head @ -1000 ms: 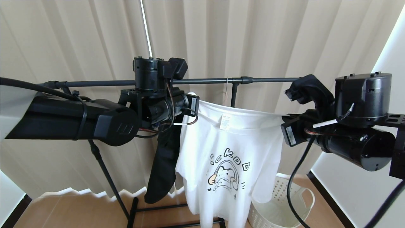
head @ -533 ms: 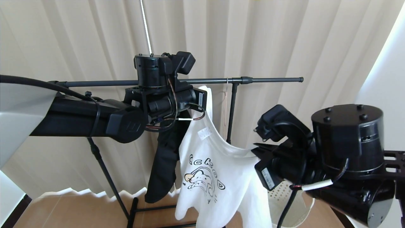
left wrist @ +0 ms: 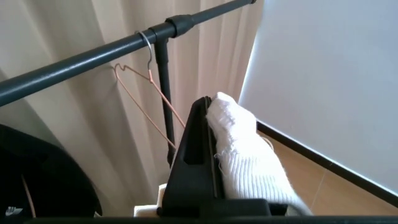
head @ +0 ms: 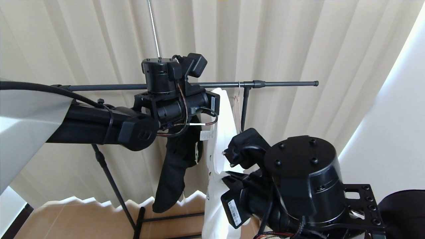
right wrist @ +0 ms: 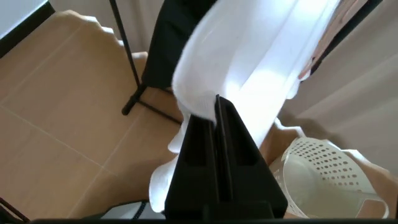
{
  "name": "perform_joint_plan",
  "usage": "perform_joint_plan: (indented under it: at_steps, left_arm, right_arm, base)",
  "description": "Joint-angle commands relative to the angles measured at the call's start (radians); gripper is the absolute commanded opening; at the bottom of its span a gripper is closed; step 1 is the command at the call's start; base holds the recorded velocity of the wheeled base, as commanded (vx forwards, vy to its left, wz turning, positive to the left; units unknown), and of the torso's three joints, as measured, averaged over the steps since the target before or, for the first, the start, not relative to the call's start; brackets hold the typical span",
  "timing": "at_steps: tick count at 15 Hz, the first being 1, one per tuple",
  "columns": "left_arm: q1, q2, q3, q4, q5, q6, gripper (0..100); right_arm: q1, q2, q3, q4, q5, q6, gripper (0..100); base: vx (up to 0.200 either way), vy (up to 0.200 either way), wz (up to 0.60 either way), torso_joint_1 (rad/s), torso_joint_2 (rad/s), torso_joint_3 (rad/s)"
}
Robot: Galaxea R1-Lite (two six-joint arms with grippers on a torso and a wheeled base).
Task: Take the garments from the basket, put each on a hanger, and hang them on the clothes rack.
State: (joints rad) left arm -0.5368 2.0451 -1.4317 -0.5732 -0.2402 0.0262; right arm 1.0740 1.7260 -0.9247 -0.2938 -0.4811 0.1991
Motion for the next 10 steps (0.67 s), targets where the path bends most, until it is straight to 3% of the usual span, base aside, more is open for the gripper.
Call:
perform_joint_plan:
  at_steps: [1,4,6,7,10]
  left_arm:
    - [0.001,0.001,0.0,-0.001,0.001,0.0,0]
    - [0.011,-0.003,0.017,0.003,0.013,-0.002,0]
    - [0.04,-0.037,0.028,0.055,0.05,0.0,0]
    - [0.049,-0.065,0.028,0.119,0.052,0.0,0]
    - [0.054,-0.154,0.028,0.362,0.068,-0.003,0]
  right_arm:
    - [0.003,0.02,-0.005,0.001,-0.001,-0.001,0]
    - [-0.019,0.006,0.0,0.009,-0.004,-0.012,0]
    - [-0.144,-0.069,0.049,0.068,0.001,-0.187,0]
    - [-0.209,-0.065,0.055,0.081,0.001,-0.256,0]
    - [-0.358,0.009,-0.023,0.073,-0.008,-0.259,0]
  base:
    - [0.0,0.0,0.0,0.0,0.0,0.0]
    - [0.0,0.0,0.0,0.0,0.0,0.0]
    - [0.0,0.0,0.0,0.0,0.0,0.0]
    - [0.0,0.0,0.0,0.0,0.0,0.0]
    - [0.0,0.0,0.0,0.0,0.0,0.0]
